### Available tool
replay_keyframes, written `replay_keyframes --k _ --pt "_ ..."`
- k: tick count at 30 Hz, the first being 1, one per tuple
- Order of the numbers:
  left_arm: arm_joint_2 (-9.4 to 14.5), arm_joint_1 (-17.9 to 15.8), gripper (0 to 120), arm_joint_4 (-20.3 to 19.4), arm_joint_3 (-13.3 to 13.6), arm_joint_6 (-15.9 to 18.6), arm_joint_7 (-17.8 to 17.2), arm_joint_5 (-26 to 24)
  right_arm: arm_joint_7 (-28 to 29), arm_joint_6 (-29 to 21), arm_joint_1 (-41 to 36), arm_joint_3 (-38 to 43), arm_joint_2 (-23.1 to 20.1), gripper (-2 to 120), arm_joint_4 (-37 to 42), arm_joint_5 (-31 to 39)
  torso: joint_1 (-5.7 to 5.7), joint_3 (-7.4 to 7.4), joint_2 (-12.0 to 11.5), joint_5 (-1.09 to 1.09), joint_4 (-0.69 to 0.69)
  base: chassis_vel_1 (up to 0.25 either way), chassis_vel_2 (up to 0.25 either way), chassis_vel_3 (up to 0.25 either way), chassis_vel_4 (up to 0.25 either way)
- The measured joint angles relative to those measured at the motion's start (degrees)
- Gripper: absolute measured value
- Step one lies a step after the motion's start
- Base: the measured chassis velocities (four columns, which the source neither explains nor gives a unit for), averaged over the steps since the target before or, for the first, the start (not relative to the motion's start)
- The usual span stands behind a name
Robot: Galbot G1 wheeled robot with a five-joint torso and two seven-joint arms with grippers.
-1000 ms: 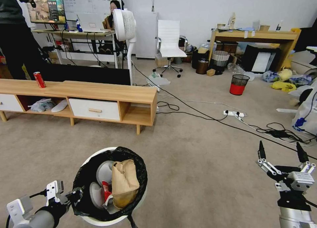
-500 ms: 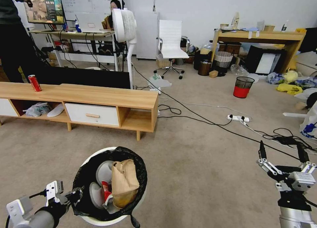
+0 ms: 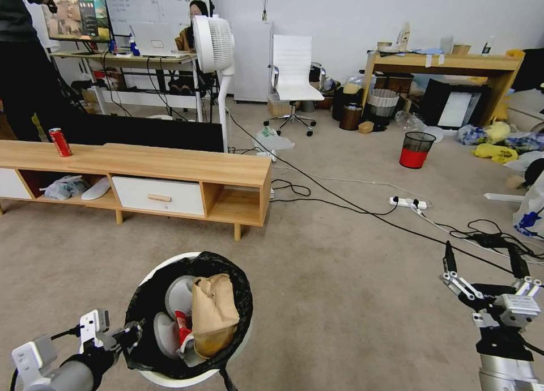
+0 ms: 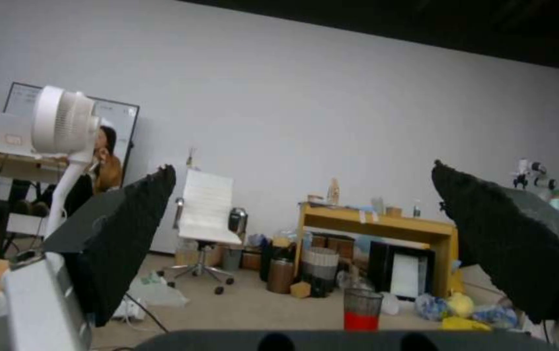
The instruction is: Pick up the trash bin, then pick up the garbage from the floor and place it into the trash bin.
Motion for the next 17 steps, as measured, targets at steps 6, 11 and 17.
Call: replay_keyframes --k 6,11,17 --pt "-0.15 -0.02 1 0.20 0.05 0.00 0.00 0.10 -0.07 0.02 0.10 0.13 -0.05 100 -0.18 0.05 0.00 0.00 0.00 0.00 0.00 0.000 0.000 0.000 0.000" --pt "-0.29 -0.24 1 0.39 0.09 0.01 0.10 0.41 -0.08 -0.07 0.65 0.14 -0.09 100 -0.44 0.16 0.00 0.00 0.00 0.00 0.00 0.000 0.000 0.000 0.000" --pt "-0.76 -0.37 1 0.59 0.22 0.01 0.52 1.09 -0.19 -0.52 0.58 -1.04 0.58 100 -0.43 -0.65 0.00 0.00 0.00 0.00 0.00 0.000 0.000 0.000 0.000"
